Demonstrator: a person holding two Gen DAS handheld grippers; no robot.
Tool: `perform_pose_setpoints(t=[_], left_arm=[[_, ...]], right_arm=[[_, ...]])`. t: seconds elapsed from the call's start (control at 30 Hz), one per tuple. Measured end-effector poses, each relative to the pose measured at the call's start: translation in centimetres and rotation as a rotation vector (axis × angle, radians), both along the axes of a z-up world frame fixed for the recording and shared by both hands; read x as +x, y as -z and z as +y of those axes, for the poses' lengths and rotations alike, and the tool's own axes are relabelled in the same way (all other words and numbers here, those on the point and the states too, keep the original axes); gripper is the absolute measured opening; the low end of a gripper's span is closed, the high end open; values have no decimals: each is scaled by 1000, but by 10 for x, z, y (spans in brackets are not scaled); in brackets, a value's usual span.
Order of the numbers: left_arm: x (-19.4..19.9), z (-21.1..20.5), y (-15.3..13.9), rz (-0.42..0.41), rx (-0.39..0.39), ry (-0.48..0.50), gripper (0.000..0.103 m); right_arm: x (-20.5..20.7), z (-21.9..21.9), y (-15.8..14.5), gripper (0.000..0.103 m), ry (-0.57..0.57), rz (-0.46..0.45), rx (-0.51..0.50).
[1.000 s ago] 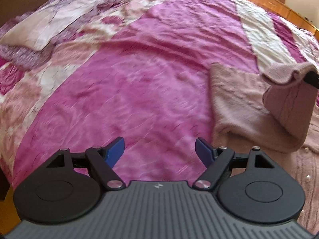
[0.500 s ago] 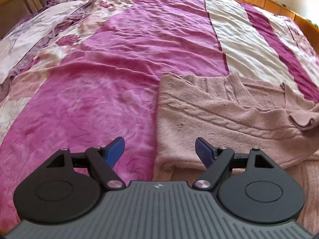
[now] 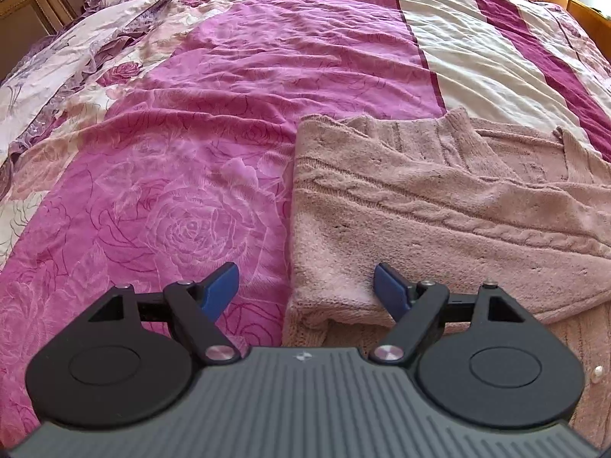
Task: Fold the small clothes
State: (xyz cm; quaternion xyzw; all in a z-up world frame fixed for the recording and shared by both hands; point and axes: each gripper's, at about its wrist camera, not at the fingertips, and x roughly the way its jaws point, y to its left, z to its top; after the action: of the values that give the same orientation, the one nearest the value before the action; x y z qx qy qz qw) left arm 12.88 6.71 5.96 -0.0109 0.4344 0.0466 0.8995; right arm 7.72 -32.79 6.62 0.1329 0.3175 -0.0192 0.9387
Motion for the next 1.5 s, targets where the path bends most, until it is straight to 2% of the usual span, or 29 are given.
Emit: perform_pose_setpoints(t=[0.07,0.13,0.17,0.3,0.43,0.57,0.6,0.7,0.83,0.9,1.0,1.1,1.2,1.27,1.37,1.5], left_arm=[[-1,-1,-2,-3,0,2,83],[-2,-3,-6,-9,-3,9,83],[-3,-4,-8,-15,-4,14,83],[-4,-12,-17,-46,1,40,83],[-3,-20,-21,-85,-18,63,83],[-5,-29,-21,-121,-20,90,83],[-5,-30,-20,-129,-18,93,83],[-5,-34,-18,-153,-28,98,83],[-5,-35,-18,-201,-48,79,83],[-5,-35,-18,-236,-50,70,83],[4,-35,-12,-245,-52,58,83],[19,-39,3,-212,-7,32,83],[31,-40,22,-167,34,20,83],[32,-36,29,-173,23,14,85],[35,-32,32,-170,13,12,89],[35,-31,29,-167,28,30,89]], right_arm=[[-3,-2,-7,31,1,-13,-14],[-6,-6,-14,48,1,-39,-27],[-7,-7,-17,52,-3,-55,-36],[11,-10,-23,53,-45,-71,-109],[44,-15,-10,53,-93,-13,-123],[66,-17,12,51,-112,81,-123],[67,-17,14,45,-118,84,-109],[60,-10,10,14,-153,61,-112],[49,7,-14,12,-225,-54,-281],[45,3,-33,12,-196,-112,-279],[48,-5,-43,12,-155,-128,-280],[62,-4,-30,12,-131,-75,-344],[77,-9,-2,12,-128,21,-344],[81,-11,14,14,-126,57,-343],[75,-12,27,15,-112,19,-349],[72,-12,23,18,-97,4,-337]])
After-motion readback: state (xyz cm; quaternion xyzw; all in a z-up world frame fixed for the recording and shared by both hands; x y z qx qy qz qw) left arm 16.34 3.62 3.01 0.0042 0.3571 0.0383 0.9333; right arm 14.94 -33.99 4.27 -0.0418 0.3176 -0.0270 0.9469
